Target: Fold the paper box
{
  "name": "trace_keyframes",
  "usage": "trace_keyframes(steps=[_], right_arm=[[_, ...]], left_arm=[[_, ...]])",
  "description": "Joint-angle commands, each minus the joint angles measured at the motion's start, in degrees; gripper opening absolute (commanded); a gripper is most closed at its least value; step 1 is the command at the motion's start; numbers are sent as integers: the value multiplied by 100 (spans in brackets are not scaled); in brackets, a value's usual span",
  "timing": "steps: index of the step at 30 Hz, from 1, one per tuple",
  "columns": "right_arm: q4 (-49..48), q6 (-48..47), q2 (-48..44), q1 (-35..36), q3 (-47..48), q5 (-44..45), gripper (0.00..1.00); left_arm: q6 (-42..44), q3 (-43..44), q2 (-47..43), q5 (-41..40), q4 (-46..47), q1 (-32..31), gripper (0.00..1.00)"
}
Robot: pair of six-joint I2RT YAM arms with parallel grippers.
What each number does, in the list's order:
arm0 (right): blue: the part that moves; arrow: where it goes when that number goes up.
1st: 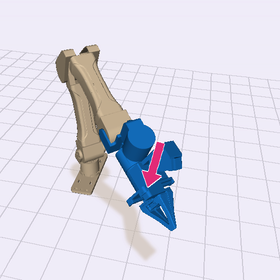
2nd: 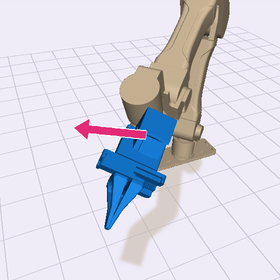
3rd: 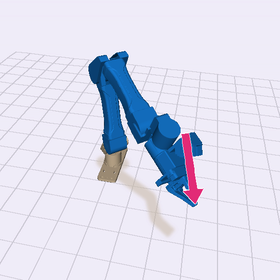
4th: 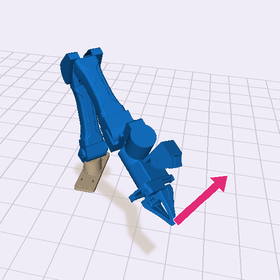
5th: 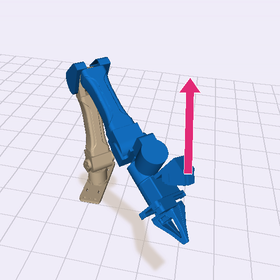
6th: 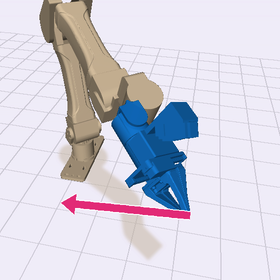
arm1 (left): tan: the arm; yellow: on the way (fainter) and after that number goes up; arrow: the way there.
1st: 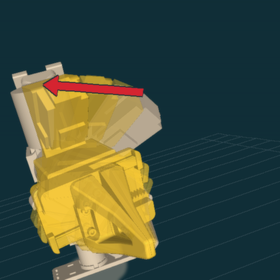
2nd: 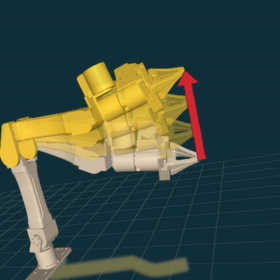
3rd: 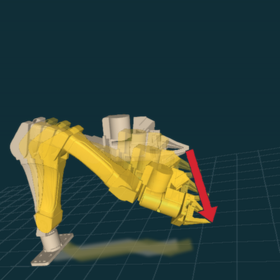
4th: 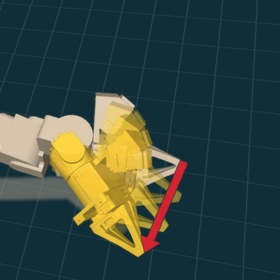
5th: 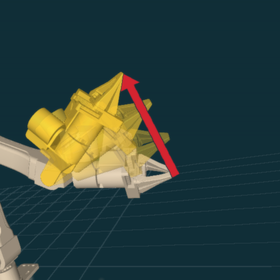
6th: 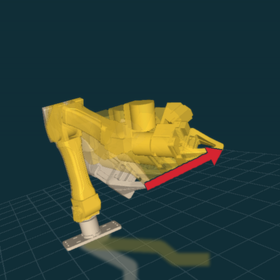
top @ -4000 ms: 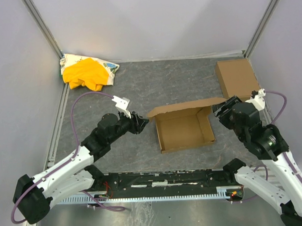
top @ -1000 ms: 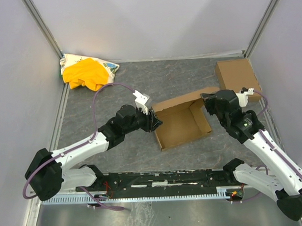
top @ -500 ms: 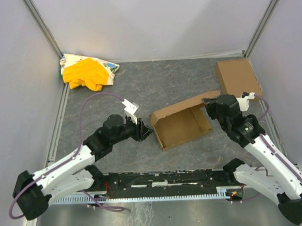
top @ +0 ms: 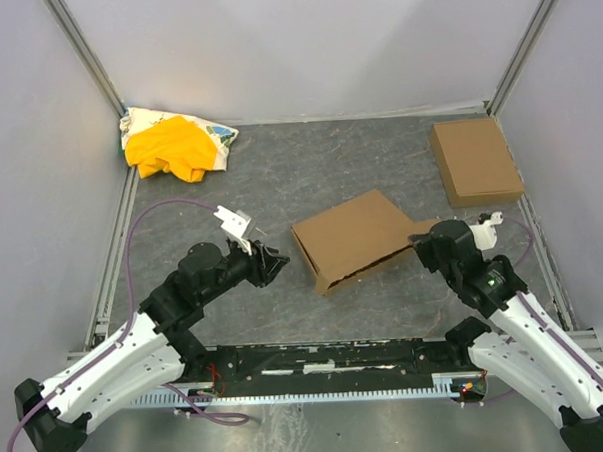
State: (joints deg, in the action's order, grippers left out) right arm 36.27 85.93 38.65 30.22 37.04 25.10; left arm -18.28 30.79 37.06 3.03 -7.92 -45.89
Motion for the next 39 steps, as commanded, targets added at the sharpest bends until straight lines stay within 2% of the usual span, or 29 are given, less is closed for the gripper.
trace_keyframes(steps=[1,15,16,17,21,24,27,32,36,39], right_arm=[[41,-288,-9,-5,-359,-276,1],[-341,-388,332,4,-1043,-671,1],[-367,-403,354,0,-1066,-712,3],[-395,-445,382,0,-1091,-762,9],[-227,-672,396,0,-1039,-907,39],[336,-959,200,1,-798,-859,50],[843,-1399,-128,-2,-464,-788,53],[1348,-2183,-669,-2,187,-735,53],[863,-3163,-654,1,544,-603,53],[104,-3963,-110,-1,702,-115,54]], left_arm=[[158,66,244,-124,89,-24,46],[43,-21,736,-57,276,-25,48],[14,-20,799,-42,250,-22,48],[-11,-38,889,0,255,-25,49],[-189,-164,976,72,393,-24,49],[-321,-295,798,-65,450,-25,49],[-491,-485,547,-212,502,-22,49],[-910,-953,225,-294,735,-24,50],[-1359,-1270,281,-596,962,-24,49],[-1935,-1295,549,-1103,852,-25,44]])
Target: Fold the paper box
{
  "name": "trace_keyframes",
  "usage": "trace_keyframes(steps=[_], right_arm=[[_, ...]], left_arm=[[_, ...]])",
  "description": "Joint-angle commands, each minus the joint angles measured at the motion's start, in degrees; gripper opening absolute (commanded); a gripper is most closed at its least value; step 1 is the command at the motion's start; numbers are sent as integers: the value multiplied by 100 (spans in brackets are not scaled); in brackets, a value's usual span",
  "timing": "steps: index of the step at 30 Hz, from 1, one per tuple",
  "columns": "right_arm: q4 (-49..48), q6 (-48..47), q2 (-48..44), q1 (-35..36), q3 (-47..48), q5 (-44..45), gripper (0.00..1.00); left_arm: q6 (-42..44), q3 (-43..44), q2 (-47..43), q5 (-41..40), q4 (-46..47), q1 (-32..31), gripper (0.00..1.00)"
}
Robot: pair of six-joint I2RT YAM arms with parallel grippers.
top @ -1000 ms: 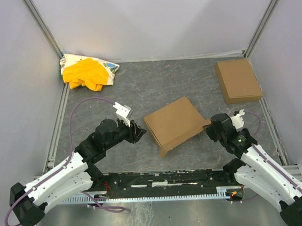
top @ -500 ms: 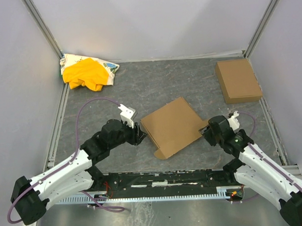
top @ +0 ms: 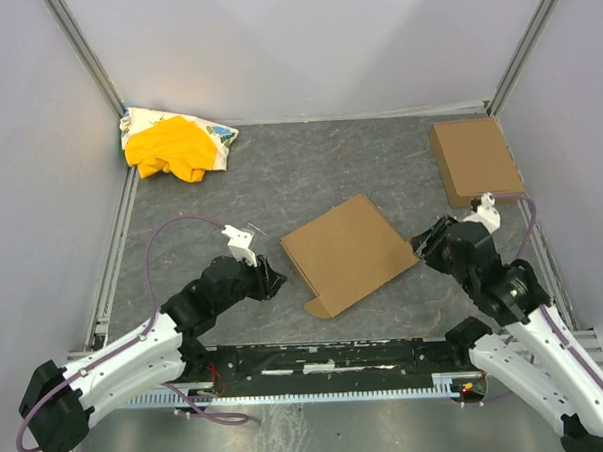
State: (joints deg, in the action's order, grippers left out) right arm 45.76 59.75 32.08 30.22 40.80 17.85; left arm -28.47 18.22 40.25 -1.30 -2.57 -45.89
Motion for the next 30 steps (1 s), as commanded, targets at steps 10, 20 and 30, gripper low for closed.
trace_keyframes(steps=[10,20,30], right_arm=[[-1364,-3004,4781,-1196,1925,-268,27],[-1651,-3256,5640,-1369,1835,-774,22],[-1812,-3378,5619,-1359,1551,-1662,20]], left_arm=[[-1578,71,1214,-910,338,-25,43],[-1318,612,2239,-907,586,-23,44],[-583,1657,2998,-1170,425,0,48]])
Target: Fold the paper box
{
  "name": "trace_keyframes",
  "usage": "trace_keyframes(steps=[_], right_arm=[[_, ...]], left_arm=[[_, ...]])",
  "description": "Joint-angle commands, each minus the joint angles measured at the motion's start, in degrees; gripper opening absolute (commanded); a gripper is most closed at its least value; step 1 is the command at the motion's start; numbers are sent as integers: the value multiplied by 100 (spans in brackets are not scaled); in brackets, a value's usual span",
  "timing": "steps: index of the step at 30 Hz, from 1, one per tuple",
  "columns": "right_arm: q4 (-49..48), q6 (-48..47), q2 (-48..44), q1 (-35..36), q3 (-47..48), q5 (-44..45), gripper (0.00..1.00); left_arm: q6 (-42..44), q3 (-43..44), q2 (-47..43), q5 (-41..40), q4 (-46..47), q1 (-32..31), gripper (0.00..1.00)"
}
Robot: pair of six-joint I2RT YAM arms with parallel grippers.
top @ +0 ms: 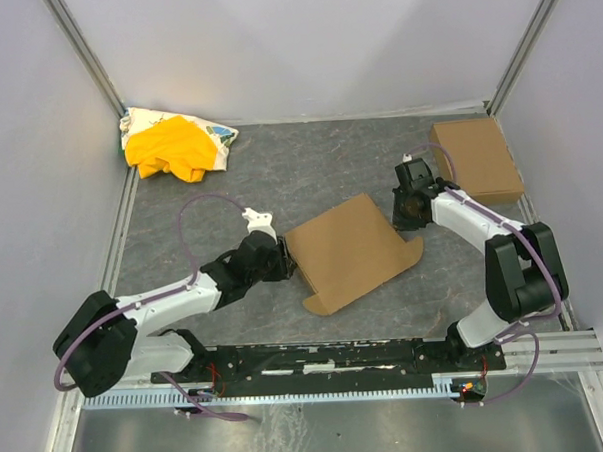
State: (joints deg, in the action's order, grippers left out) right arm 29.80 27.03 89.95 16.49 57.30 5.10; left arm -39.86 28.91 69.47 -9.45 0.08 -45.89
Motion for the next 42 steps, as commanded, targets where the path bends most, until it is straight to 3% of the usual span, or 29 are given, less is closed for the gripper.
trace_keyframes(steps=[1,7,13,21,24,27,30,33,37,42], right_arm=[[-228,-117,-215,11,-128,-455,20],[-323,14,-376,26,-247,-903,20],[-486,128,-419,82,-289,-1003,20],[-650,199,195,82,267,-888,22],[-272,137,386,82,674,-476,25],[318,61,249,84,951,405,28],[559,36,-149,74,909,1136,32],[695,93,-661,65,734,1287,36],[420,-52,-1458,65,143,185,60],[-235,95,-1980,65,-758,-1243,72]], left_arm=[[652,711,104,-410,107,2,49],[1221,1416,513,-440,-109,179,53],[1438,2218,1199,44,-302,829,54],[1581,3129,2159,275,-359,1429,52],[1834,3779,2522,115,-1334,1593,50],[2292,4199,2522,-827,-2148,1698,48],[2462,3849,1888,-1291,-2025,1890,48],[2217,3087,1101,-759,-1384,2045,48],[2178,1733,125,577,-261,2071,53],[2033,1202,-24,1407,480,2067,77]])
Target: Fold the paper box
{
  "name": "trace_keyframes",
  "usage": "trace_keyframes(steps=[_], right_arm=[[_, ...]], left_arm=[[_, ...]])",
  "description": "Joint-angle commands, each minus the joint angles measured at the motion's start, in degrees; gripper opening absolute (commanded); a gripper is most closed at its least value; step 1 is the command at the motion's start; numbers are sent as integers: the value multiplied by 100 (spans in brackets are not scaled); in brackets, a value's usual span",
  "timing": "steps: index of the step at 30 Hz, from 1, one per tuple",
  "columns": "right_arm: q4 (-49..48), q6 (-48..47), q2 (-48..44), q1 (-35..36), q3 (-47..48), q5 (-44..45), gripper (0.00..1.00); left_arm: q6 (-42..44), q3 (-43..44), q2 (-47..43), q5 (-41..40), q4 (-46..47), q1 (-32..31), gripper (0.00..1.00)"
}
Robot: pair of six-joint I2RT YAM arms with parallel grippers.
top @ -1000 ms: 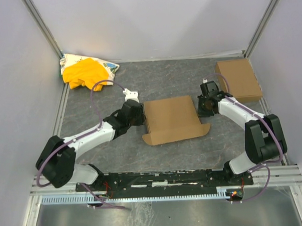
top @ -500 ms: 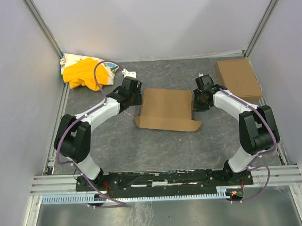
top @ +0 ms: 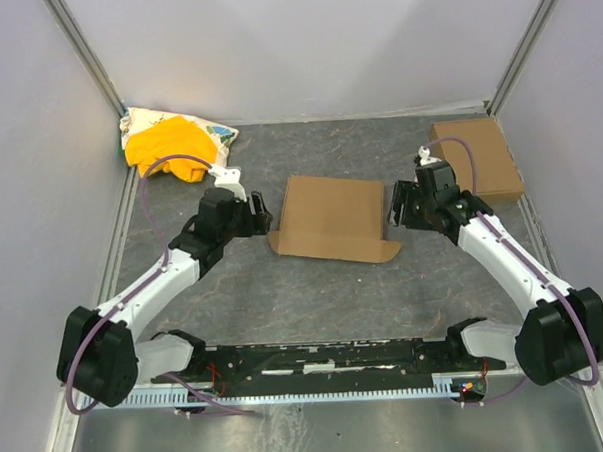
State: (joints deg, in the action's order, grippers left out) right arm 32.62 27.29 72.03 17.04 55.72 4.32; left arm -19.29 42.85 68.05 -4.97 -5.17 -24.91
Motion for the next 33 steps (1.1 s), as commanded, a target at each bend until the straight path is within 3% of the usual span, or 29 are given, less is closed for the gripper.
trace_keyframes(steps=[1,3,13,19,33], right_arm=[[-630,120,-222,15,-737,-1236,76],[-842,254,-289,14,-957,-1288,99],[-1142,280,-321,66,-1276,-1491,99],[-926,273,-487,450,-1264,-1005,99],[-957,265,281,1090,-1129,-427,99]], left_arm=[[-62,-174,240,1019,1070,-32,78],[-79,-67,533,1058,1126,-32,78],[4,-401,704,1116,1541,-118,74],[193,-317,852,971,1380,-305,74],[312,-195,1363,1268,1459,-359,72]])
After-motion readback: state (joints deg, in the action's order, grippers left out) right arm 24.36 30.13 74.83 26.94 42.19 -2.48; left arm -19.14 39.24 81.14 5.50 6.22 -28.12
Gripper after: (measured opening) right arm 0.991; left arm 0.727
